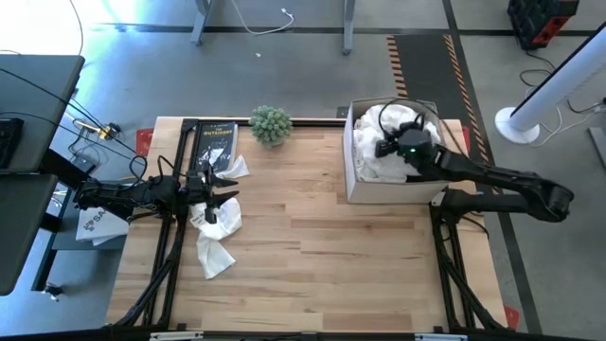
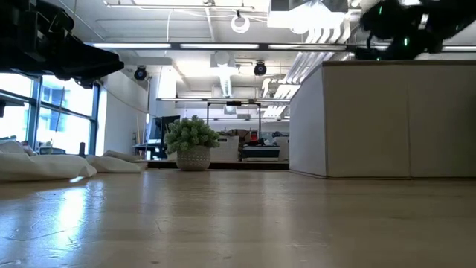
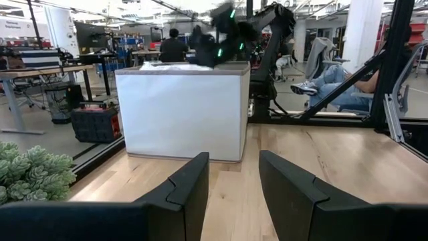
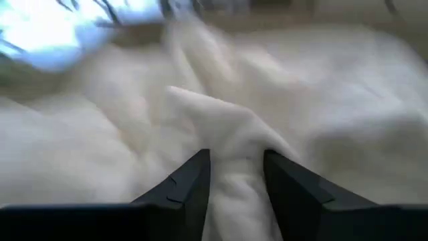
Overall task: Sort clothes
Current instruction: Put the right white sock into the white laundry bin, then put the white sock into the white laundry bin
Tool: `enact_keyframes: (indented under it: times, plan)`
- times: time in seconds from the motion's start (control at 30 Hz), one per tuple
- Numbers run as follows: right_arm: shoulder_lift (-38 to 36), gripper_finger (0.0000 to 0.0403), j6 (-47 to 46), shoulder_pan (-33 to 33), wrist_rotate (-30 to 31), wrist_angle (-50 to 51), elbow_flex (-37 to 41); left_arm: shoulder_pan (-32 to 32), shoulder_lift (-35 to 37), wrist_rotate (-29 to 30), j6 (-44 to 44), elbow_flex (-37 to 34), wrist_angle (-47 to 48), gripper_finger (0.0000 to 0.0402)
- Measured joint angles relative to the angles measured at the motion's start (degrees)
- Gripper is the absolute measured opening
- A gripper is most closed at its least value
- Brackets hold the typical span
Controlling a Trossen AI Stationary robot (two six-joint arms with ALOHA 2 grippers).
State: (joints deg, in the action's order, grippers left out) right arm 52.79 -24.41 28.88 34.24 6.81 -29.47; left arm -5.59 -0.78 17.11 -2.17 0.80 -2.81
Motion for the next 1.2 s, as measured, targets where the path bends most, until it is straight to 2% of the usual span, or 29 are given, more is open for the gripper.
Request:
enact_keyframes:
  times: [0.13, 0.23, 0.4, 0.57, 0.63, 0.73, 0.8, 0.97, 1.03, 1.1, 1.2]
  plan:
    - [-4.3, 0.0139, 6.4, -5.9, 1.9, -1.6, -7.1, 0.0, 0.0, 0.0, 0.0, 0.0, 0.0, 0.0131]
    - [-5.4, 0.0139, 9.8, -12.8, 2.2, -2.4, -10.4, 0.0, 0.0, 0.0, 0.0, 0.0, 0.0, 0.0131]
    - [-3.7, 0.0139, 13.7, -28.1, 2.3, -16.2, -8.3, 0.0, 0.0, 0.1, 0.0, 0.0, -0.1, 0.0131]
    - [4.5, 0.0139, 18.3, -42.1, 2.2, -33.4, -3.0, 0.0, 0.0, 0.1, 0.4, 0.0, -1.7, 0.0131]
    - [9.4, 0.0139, 19.5, -46.8, 2.2, -37.4, -2.0, 0.0, -0.1, -0.6, 4.6, 0.0, -3.8, 0.0131]
    - [18.0, 0.0139, 19.7, -52.2, 2.3, -44.2, -1.8, 0.0, -0.1, -1.6, 15.6, 0.0, -8.4, 0.0131]
    - [23.7, 0.0139, 19.3, -54.5, 3.2, -49.2, -2.3, 0.0, -0.1, -0.5, 20.6, 0.0, -11.1, 0.0131]
    - [34.2, 0.0139, 20.4, -56.2, 6.8, -56.6, -5.8, 0.0, -0.1, 9.7, 25.6, 0.0, -12.1, 0.0131]
    - [36.7, 0.0139, 21.4, -55.8, 8.7, -56.8, -7.6, 0.0, -0.5, 9.1, 27.2, 0.8, -10.4, 0.0131]
    - [38.3, 0.0139, 22.7, -55.3, 9.0, -56.8, -9.2, -0.1, -1.8, 8.6, 27.7, 3.2, -4.5, 0.0131]
    - [39.5, 0.0139, 24.8, -54.2, 9.0, -56.9, -11.0, 0.1, -5.8, 13.9, 35.2, 9.1, 13.9, 0.0131]
